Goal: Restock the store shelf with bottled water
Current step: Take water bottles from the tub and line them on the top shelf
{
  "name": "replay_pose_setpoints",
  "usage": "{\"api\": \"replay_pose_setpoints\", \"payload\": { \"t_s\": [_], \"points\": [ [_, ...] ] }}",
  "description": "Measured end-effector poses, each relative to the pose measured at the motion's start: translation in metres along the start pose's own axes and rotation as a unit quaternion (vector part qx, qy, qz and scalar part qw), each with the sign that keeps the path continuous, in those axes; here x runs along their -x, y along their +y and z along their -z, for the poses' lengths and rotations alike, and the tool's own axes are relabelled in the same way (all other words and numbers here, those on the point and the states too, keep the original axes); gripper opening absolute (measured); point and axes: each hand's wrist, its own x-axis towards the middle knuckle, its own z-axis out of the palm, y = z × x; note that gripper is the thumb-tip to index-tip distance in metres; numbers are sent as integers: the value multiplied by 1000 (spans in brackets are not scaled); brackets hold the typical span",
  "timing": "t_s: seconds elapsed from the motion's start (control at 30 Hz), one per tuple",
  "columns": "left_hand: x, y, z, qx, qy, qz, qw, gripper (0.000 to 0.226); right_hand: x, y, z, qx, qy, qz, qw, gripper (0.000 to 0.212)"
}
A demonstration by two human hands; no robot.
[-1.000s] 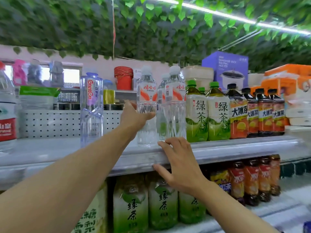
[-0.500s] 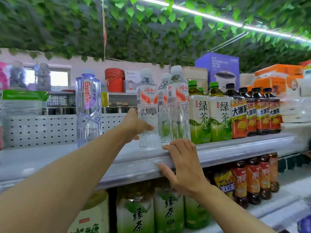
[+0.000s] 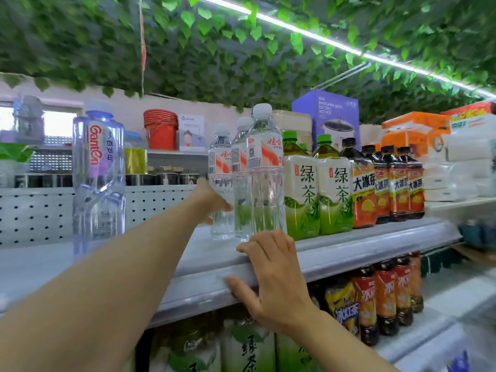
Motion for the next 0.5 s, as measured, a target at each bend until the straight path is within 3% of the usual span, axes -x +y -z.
{"api": "replay_pose_setpoints", "payload": {
  "t_s": [0.33, 0.5],
  "points": [
    [-14, -11, -2, 11, -54, -27, 998, 75, -1, -1, -1, 8, 13, 2, 1000, 35],
    [-16, -13, -4, -2, -73, -16, 997, 59, -1, -1, -1, 10, 8, 0, 1000, 35]
  ]
}}
